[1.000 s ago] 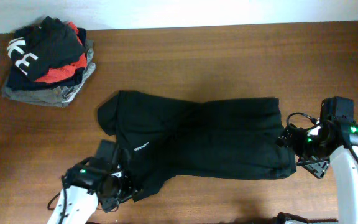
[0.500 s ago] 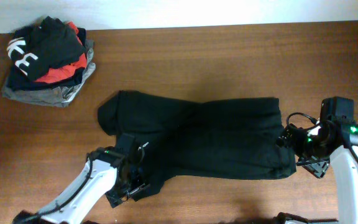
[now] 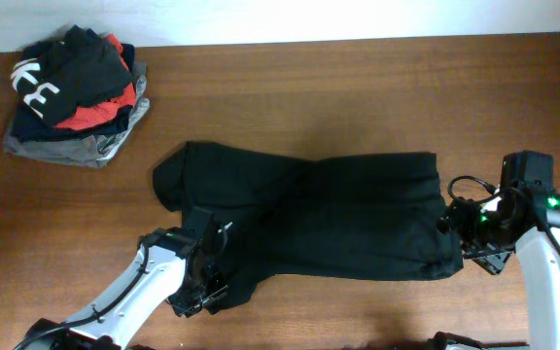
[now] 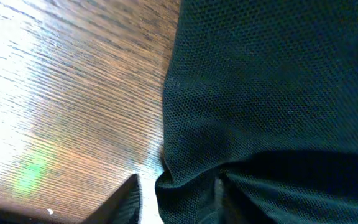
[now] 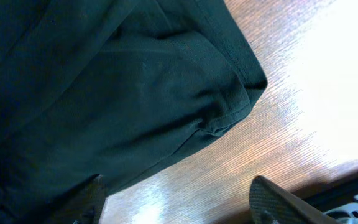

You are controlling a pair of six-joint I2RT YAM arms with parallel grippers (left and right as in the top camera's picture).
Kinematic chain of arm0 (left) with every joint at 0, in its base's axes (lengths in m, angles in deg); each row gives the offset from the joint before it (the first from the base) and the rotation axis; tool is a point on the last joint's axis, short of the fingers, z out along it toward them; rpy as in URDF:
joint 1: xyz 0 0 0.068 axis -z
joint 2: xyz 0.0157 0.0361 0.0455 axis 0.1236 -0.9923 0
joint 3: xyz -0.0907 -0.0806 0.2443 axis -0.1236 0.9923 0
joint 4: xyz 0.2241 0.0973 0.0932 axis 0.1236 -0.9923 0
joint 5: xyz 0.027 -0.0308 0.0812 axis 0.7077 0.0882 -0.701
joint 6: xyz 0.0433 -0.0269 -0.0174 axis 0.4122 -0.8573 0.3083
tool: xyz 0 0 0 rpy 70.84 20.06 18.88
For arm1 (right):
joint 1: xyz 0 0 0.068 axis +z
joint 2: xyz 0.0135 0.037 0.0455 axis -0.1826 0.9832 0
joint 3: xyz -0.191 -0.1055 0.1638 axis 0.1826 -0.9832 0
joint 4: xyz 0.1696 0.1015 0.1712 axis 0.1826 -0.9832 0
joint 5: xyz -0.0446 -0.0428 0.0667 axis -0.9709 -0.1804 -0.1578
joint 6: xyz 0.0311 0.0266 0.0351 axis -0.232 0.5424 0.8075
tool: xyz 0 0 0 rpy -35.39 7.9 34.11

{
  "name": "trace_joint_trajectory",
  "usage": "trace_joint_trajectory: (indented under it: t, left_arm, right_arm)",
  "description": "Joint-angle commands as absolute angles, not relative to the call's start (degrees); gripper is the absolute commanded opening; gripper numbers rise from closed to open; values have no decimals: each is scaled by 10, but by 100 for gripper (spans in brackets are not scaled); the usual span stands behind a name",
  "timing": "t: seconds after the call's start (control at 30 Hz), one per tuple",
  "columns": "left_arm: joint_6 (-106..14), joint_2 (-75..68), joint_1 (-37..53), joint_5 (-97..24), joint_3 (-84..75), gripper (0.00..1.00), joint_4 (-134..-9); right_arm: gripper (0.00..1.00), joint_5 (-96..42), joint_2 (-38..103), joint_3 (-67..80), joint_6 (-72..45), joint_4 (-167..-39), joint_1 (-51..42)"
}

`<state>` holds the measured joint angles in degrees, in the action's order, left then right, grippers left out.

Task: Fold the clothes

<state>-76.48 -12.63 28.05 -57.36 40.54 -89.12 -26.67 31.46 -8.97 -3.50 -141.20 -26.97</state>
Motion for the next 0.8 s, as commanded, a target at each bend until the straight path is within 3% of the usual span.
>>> trace_joint_trajectory:
  t: [0.0,0.1,0.17,0.77]
  left_arm:
    - [-764,-129,284,-578,402,29,-892]
    - [-764,-129,284,-578,406,8,-889]
    - [-764,-129,284,-578,414,1,-883]
    - [-760,-129,284,-578,438,1,-853]
  right_arm:
    - [72,-272,318,-114,-13,-1412,-267]
    - [71,-272,318,-138,-8,-1398,-267]
    - [71,-272,318,-153,1,-1392,-267]
    - [66,-267,321,-275,108,-1294,-266]
